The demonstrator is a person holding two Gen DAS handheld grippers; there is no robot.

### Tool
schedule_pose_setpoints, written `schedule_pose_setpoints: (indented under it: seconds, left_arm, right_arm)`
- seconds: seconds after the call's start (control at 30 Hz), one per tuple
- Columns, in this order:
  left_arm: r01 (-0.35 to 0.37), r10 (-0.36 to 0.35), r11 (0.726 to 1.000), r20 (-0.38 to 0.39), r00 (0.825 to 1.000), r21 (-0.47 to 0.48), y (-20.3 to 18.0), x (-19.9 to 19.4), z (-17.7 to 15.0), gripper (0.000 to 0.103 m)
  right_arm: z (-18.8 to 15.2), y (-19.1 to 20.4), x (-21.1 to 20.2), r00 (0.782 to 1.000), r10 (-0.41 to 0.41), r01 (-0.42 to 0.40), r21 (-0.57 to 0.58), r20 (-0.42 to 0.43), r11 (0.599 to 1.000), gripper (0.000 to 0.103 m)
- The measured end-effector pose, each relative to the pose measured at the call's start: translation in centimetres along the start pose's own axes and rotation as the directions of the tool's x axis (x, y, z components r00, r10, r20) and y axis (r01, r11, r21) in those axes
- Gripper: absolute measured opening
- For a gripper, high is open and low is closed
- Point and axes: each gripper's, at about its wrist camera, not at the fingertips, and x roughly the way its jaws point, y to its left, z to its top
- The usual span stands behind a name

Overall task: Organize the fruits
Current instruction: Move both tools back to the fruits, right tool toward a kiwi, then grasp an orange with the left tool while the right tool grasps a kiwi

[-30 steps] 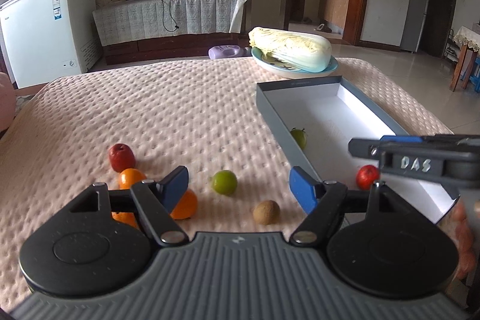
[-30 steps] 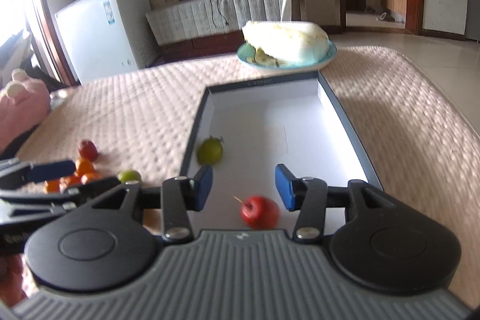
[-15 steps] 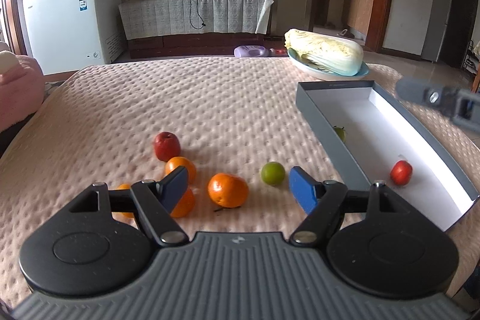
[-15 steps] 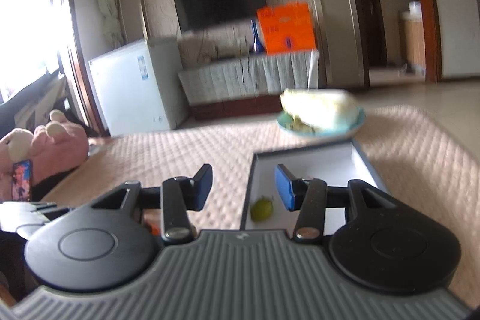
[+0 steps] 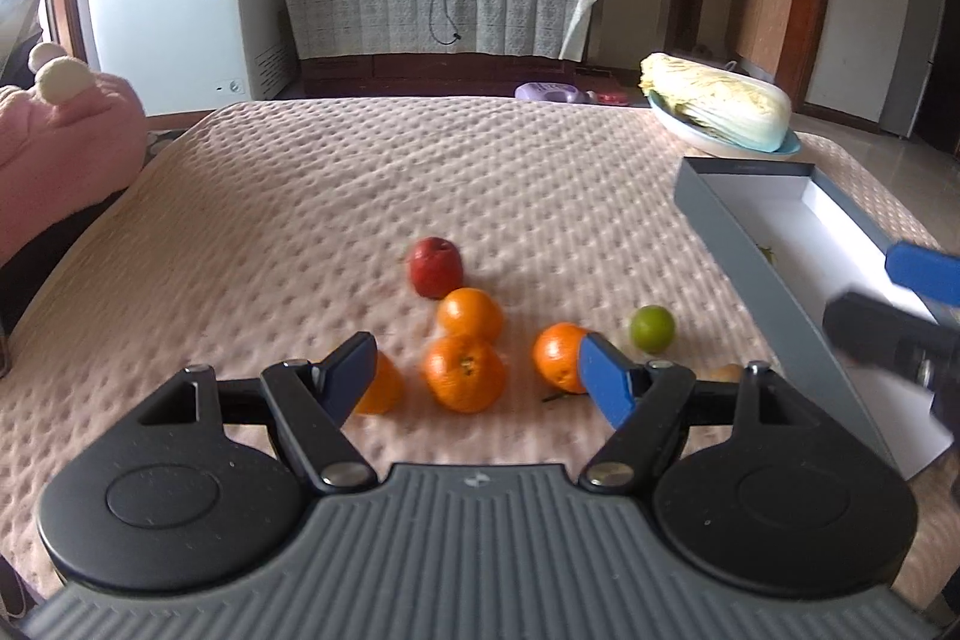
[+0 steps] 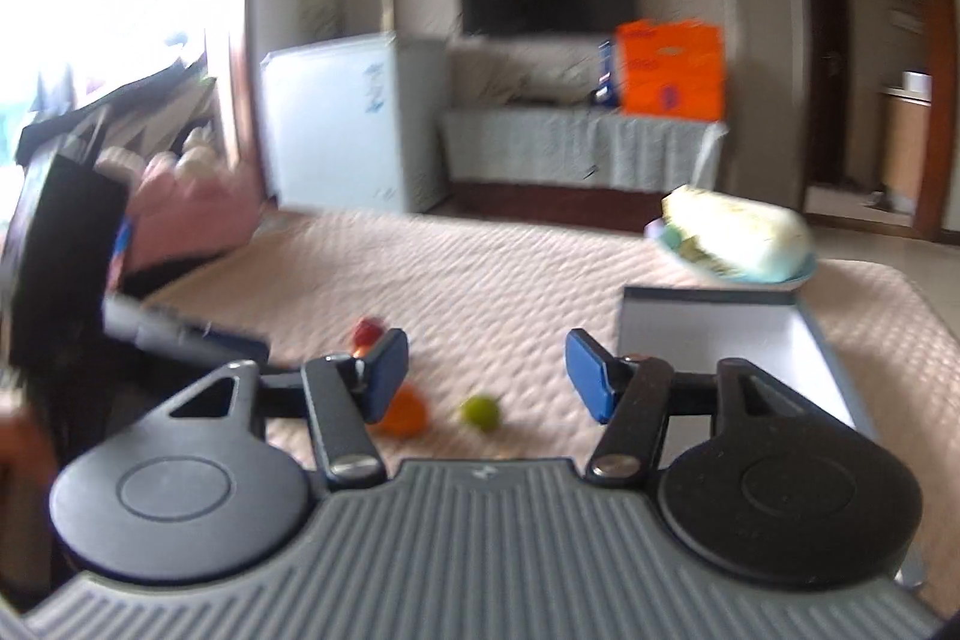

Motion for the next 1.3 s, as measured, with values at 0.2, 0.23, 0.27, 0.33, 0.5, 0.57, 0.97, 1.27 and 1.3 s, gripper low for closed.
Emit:
schedule_pose_setpoints:
  seconds: [0.2, 0.23, 0.27, 0.33, 0.5, 0.57, 0.97, 1.27, 1.3]
  left_arm:
    - [-0.024, 0.024, 0.999, -0.008, 1.000, -0.032, 2.4, 0.0, -0.2, 0.079]
    - [-0.029, 0.029, 0.999, -0.009, 1.000, -0.038, 2.7, 0.0, -0.2, 0.079]
    - [-0.034, 0.033, 0.998, -0.011, 0.999, -0.045, 3.0, -0.1, -0.2, 0.079]
    - [-0.040, 0.039, 0.997, -0.012, 0.999, -0.062, 3.7, -0.1, -0.2, 0.079]
    - [-0.052, 0.050, 0.995, -0.021, 0.999, -0.090, 4.9, -0.1, -0.2, 0.078]
    - [-0.052, 0.050, 0.994, -0.022, 0.998, -0.094, 5.2, -0.1, -0.2, 0.079]
    - [-0.053, 0.047, 0.994, -0.064, 0.997, -0.091, 6.1, 1.6, -0.9, 0.078]
    - [-0.081, 0.072, 0.988, -0.074, 0.995, -0.134, 6.2, 3.4, -1.0, 0.077]
    - [-0.079, 0.068, 0.987, -0.079, 0.995, -0.143, 6.3, 3.7, -1.1, 0.077]
  right_arm:
    - [-0.9, 1.2, 1.4, 0.993, 0.060, -0.064, -0.036, -0.105, 0.997, 0.054]
    - [-1.3, 1.6, 1.6, 0.989, 0.069, -0.075, -0.043, -0.132, 0.996, 0.052]
    - [-1.7, 1.9, 2.0, 0.984, 0.076, -0.085, -0.051, -0.162, 0.995, 0.049]
    - [-2.6, 2.6, 2.7, 0.973, 0.079, -0.098, -0.074, -0.219, 0.992, 0.043]
    - [-3.8, 3.7, 4.7, 0.948, 0.065, -0.104, -0.109, -0.313, 0.989, 0.032]
    - [-4.1, 3.8, 5.1, 0.943, 0.063, -0.101, -0.101, -0.326, 0.990, 0.031]
    - [-3.9, 3.9, 6.3, 0.930, 0.080, -0.113, -0.072, -0.357, 0.991, 0.024]
    - [-3.5, 3.8, 5.6, 0.929, 0.112, -0.145, -0.070, -0.353, 0.987, 0.024]
    - [-3.5, 3.8, 5.5, 0.929, 0.114, -0.147, -0.069, -0.351, 0.987, 0.024]
